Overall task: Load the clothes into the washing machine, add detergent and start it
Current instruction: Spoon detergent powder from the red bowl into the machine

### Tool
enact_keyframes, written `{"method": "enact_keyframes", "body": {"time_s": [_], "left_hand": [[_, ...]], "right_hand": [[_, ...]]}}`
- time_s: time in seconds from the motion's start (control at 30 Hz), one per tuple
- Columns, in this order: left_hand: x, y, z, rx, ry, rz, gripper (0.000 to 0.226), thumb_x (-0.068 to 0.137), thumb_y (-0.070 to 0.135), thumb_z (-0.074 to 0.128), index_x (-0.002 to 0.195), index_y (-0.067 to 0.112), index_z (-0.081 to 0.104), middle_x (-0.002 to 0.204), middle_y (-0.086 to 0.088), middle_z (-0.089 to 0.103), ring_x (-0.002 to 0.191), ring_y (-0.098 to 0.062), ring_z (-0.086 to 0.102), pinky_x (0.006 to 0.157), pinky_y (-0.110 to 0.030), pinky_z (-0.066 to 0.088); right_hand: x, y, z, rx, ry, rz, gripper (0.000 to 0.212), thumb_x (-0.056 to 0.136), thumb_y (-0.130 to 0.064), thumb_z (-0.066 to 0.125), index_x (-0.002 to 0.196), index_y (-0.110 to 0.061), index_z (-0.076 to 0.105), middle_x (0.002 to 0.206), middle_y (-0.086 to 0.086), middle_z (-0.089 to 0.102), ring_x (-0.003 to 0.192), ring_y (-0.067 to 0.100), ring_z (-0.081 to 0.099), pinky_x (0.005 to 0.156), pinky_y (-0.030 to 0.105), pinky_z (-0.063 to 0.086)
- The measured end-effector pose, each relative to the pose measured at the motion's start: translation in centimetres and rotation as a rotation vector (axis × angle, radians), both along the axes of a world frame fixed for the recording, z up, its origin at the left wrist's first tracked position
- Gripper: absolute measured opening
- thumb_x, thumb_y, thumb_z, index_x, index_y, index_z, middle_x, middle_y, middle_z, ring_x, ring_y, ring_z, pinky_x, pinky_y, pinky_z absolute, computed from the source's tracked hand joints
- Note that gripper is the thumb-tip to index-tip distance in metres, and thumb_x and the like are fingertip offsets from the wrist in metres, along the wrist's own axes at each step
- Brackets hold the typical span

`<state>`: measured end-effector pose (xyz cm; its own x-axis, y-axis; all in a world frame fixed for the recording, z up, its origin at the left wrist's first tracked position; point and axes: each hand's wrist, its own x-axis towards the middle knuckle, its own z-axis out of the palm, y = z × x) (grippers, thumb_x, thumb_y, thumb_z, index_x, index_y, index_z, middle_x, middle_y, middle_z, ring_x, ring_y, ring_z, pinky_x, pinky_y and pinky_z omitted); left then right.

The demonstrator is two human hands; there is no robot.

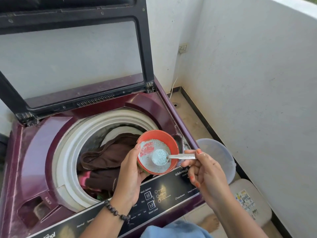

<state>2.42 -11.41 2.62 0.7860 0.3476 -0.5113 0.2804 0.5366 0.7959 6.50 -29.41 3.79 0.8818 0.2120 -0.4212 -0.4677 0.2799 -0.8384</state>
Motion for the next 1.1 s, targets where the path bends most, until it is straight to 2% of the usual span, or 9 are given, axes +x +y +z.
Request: {"method": "enact_keyframes", "body": {"time_s": [0.17,0.33,0.5,0.63,0.73,0.87,0.97,1.07,1.1], "left_hand": [[0.6,-0.4,-0.7,0.046,0.021,0.015,0.035,0.098,0.039,0.047,0.118,0.015,0.064,0.115,-0.008,0.070,0.108,-0.023,0.066,0.073,-0.032,0.058],[1.2,-0.7,-1.1,0.113,0.032,0.091,0.035,0.096,0.042,0.050,0.120,0.019,0.061,0.120,-0.006,0.066,0.111,-0.021,0.064,0.085,-0.038,0.056],[1.5,-1.0,-1.2,0.160,0.016,0.192,0.027,0.098,0.037,0.049,0.118,0.023,0.058,0.117,0.001,0.064,0.107,-0.012,0.062,0.080,-0.028,0.051],[1.6,-1.3,-1.5,0.196,0.024,0.224,0.028,0.098,0.039,0.047,0.119,0.025,0.059,0.122,0.002,0.063,0.113,-0.014,0.061,0.087,-0.033,0.052],[1.8,-1.2,-1.7,0.173,0.044,0.268,0.031,0.100,0.041,0.045,0.121,0.024,0.059,0.123,0.001,0.063,0.114,-0.016,0.061,0.087,-0.035,0.053],[1.8,-1.1,-1.8,0.138,0.059,0.310,0.035,0.100,0.043,0.044,0.126,0.024,0.056,0.126,0.000,0.061,0.117,-0.017,0.058,0.088,-0.035,0.051],[1.7,-1.2,-1.8,0.144,0.065,0.306,0.034,0.100,0.042,0.044,0.125,0.023,0.056,0.124,0.001,0.061,0.117,-0.016,0.058,0.092,-0.038,0.051],[1.5,-1.2,-1.8,0.147,0.063,0.300,0.032,0.100,0.041,0.043,0.123,0.022,0.056,0.122,0.001,0.062,0.116,-0.016,0.059,0.094,-0.039,0.051],[1.4,-1.2,-1.8,0.147,0.061,0.300,0.033,0.101,0.041,0.043,0.124,0.022,0.056,0.122,0.001,0.062,0.115,-0.015,0.059,0.092,-0.038,0.052]], "right_hand": [[0.9,-1.1,-0.2,-0.032,-0.046,-0.030,0.035,0.102,-0.023,0.039,0.100,0.001,0.065,0.069,0.015,0.066,0.040,0.013,0.044,0.037,0.020,0.030],[2.7,-2.9,0.6,-0.095,-0.151,-0.124,0.035,0.104,-0.021,0.037,0.103,0.000,0.064,0.069,0.014,0.066,0.043,0.014,0.043,0.038,0.020,0.031],[4.2,-4.2,1.3,-0.244,-0.278,-0.071,0.033,0.103,-0.021,0.037,0.101,-0.008,0.067,0.074,0.014,0.069,0.046,0.013,0.047,0.042,0.020,0.035],[4.9,-4.4,1.1,-0.327,-0.338,-0.040,0.033,0.103,-0.015,0.037,0.093,-0.001,0.065,0.065,0.014,0.067,0.046,0.013,0.049,0.042,0.018,0.037],[5.1,-4.3,1.1,-0.360,-0.367,-0.022,0.032,0.103,-0.014,0.038,0.089,-0.005,0.066,0.065,0.015,0.067,0.048,0.016,0.049,0.043,0.018,0.038],[5.2,-4.0,1.4,-0.451,-0.452,-0.010,0.031,0.102,-0.018,0.042,0.087,-0.017,0.069,0.068,0.013,0.069,0.051,0.022,0.051,0.046,0.024,0.040],[5.1,-3.9,1.5,-0.523,-0.500,0.002,0.032,0.101,-0.018,0.043,0.083,-0.017,0.069,0.065,0.011,0.068,0.053,0.025,0.054,0.050,0.033,0.043],[4.7,-3.6,1.7,-0.590,-0.540,0.019,0.032,0.101,-0.020,0.043,0.083,-0.018,0.069,0.065,0.008,0.069,0.050,0.019,0.054,0.049,0.034,0.043],[4.4,-3.5,1.8,-0.604,-0.548,0.021,0.032,0.101,-0.020,0.043,0.083,-0.019,0.069,0.066,0.007,0.069,0.050,0.022,0.054,0.049,0.036,0.044]]}}
